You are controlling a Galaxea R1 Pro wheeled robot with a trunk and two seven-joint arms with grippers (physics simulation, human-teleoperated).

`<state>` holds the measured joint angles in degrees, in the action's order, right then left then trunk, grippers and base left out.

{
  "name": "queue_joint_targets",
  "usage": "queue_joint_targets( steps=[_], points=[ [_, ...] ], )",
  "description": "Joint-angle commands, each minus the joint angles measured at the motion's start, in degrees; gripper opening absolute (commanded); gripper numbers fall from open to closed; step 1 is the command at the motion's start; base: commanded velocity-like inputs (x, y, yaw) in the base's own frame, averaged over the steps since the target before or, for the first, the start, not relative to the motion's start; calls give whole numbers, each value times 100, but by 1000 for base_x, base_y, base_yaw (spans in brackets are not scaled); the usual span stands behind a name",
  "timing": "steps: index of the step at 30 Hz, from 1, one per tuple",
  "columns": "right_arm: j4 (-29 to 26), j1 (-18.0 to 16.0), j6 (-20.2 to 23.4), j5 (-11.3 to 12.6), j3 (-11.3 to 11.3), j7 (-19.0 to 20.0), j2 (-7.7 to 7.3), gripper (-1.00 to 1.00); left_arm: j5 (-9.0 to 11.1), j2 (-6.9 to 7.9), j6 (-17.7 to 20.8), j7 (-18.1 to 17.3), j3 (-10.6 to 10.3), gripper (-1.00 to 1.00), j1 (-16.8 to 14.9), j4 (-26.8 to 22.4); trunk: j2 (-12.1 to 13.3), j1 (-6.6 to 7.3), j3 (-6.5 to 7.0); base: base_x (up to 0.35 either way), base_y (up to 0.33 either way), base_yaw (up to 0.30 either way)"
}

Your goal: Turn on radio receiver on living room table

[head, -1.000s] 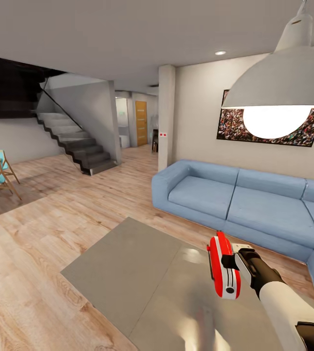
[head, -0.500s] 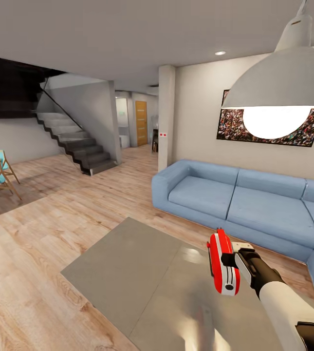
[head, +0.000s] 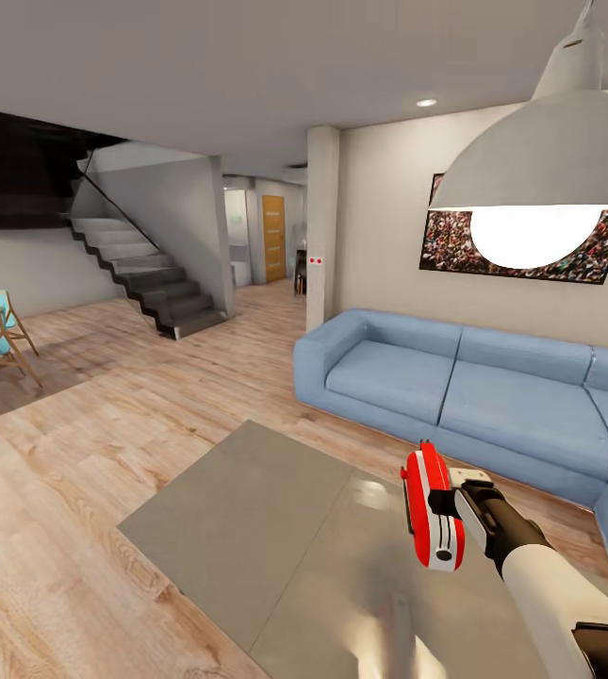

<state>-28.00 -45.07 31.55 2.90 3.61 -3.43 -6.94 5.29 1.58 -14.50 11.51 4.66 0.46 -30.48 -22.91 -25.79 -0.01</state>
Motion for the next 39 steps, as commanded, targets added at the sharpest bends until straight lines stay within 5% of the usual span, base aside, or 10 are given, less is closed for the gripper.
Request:
queue_joint_targets(
  steps=[1, 34, 39],
  points=[
    [-4, -2, 0, -9, -1, 0, 0, -100, 1, 0, 0, 0, 0, 100, 1, 0, -1, 0, 1, 0, 0, 0],
    [-16, -2, -7, -62, -51, -9, 9, -100, 6, -9, -27, 0, -9, 100, 2, -2, -1, 0, 1, 0, 0, 0],
    [-38, -2, -294, -89, -62, -9, 9, -100, 7, -28, -108, 0, -11, 100, -1, 5, -1, 0, 1, 0, 0, 0]
  ],
)
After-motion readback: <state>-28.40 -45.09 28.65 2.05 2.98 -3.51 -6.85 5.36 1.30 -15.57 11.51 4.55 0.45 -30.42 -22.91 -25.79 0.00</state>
